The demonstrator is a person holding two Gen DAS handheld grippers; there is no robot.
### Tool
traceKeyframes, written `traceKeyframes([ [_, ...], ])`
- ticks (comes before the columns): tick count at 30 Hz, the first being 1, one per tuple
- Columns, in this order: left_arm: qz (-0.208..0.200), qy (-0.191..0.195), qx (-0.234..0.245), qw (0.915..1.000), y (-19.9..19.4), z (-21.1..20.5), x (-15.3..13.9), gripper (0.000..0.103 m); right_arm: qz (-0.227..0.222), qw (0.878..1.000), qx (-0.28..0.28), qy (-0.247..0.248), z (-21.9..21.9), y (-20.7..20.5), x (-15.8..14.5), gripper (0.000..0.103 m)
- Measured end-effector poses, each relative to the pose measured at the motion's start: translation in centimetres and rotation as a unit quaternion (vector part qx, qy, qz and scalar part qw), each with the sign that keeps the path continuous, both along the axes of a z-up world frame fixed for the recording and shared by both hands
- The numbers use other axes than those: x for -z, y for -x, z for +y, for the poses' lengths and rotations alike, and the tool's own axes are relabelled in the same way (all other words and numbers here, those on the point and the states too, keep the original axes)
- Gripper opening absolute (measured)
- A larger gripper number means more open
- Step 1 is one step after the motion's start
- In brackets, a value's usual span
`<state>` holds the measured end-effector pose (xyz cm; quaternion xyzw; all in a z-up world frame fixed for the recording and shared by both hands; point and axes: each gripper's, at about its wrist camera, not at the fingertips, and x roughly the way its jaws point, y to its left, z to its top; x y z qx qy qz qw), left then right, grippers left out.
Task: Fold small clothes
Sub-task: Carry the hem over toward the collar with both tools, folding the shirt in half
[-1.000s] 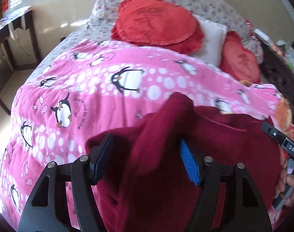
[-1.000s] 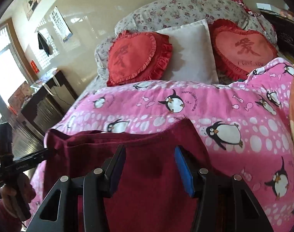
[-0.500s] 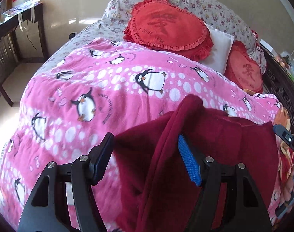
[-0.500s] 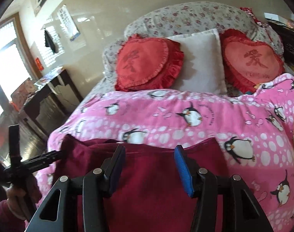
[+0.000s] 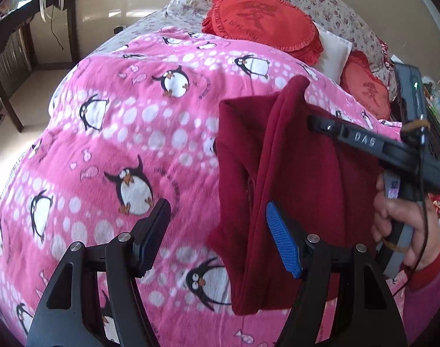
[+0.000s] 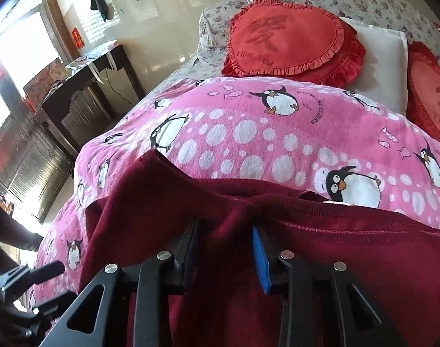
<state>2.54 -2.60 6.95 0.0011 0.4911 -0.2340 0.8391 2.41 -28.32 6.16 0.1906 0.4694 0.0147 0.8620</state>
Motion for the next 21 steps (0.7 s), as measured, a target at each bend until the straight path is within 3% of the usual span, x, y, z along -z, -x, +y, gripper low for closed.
traceKeyframes([
  [6, 0.001, -0.001, 0.006, 1.0000, 1.5, 0.5, 1.0, 0.069, -0.018, 1.000, 0.006, -0.020, -0.2, 2.1, -3.8, 0.036],
  [10, 0.012, 0.011, 0.004, 0.9999, 2.2, 0.8, 1.5, 0.069, -0.040, 0.997, -0.035, -0.056, 2.4, 2.0, -6.1, 0.042],
  [13, 0.015, 0.012, 0.002, 0.9998, 2.6, 1.0, 1.8, 0.069, -0.022, 0.996, -0.068, -0.060, 5.2, 0.0, -5.5, 0.042],
  [16, 0.022, 0.015, 0.003, 0.9996, 2.8, 1.1, 2.1, 0.069, 0.023, 0.997, -0.052, -0.055, 6.4, -2.2, -2.8, 0.042],
  [20, 0.016, 0.020, 0.005, 0.9997, 2.8, 1.7, 1.7, 0.069, 0.033, 0.999, -0.030, -0.027, 6.5, -3.8, -1.2, 0.009],
  [21, 0.012, 0.022, 0.002, 0.9997, 2.8, 1.9, 1.6, 0.069, 0.024, 0.999, -0.032, -0.036, 6.4, -3.8, -1.7, 0.008],
])
